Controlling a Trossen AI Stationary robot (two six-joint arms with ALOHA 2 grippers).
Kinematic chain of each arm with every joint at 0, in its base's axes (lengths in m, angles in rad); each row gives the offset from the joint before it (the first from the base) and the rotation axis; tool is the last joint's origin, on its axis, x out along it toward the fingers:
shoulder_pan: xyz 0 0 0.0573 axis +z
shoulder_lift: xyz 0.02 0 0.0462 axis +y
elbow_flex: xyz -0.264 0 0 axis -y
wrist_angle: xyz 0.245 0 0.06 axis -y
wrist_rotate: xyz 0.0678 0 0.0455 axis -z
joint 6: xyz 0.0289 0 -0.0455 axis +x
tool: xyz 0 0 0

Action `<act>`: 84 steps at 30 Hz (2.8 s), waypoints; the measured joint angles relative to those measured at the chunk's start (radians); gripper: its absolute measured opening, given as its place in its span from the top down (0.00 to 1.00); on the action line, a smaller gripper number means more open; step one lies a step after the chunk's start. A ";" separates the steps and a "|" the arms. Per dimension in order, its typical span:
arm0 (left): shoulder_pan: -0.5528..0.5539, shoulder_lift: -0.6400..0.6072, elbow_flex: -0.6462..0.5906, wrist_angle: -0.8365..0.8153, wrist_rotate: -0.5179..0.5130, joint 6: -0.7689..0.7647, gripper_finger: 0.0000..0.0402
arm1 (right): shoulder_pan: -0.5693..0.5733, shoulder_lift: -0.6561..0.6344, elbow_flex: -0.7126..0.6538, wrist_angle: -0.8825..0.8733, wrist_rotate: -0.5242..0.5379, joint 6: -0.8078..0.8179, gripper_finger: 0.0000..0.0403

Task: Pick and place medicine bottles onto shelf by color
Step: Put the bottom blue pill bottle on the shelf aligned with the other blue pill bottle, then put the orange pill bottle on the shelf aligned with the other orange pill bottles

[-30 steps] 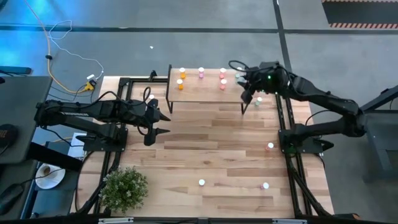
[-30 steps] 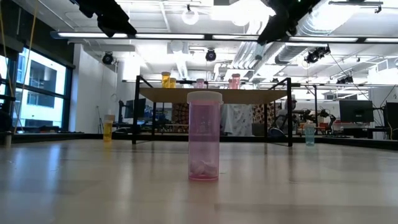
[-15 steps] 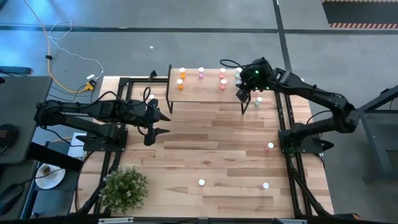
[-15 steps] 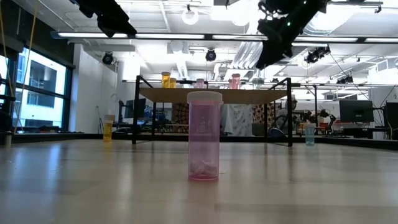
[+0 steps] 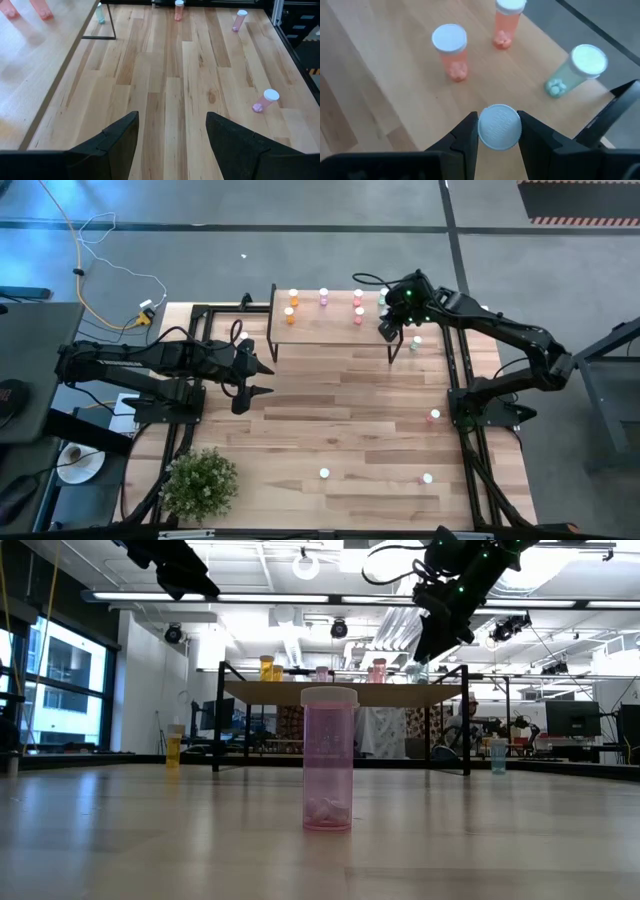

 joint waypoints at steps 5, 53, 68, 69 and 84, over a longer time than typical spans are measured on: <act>0.000 0.000 0.000 0.000 0.000 0.001 0.44 | 0.000 0.001 0.000 0.009 0.020 0.000 0.74; 0.000 0.000 0.000 -0.001 0.000 0.008 0.44 | -0.008 0.041 -0.003 0.003 0.044 -0.003 0.60; 0.000 0.000 0.000 -0.001 0.000 0.009 0.44 | -0.008 0.040 0.003 0.035 0.060 -0.003 0.60; 0.000 0.000 0.000 0.000 0.000 0.008 0.44 | -0.008 0.040 0.003 0.037 0.060 -0.003 0.60; 0.000 0.000 0.000 -0.001 0.000 0.008 0.44 | -0.008 0.039 0.003 0.132 0.075 -0.008 0.60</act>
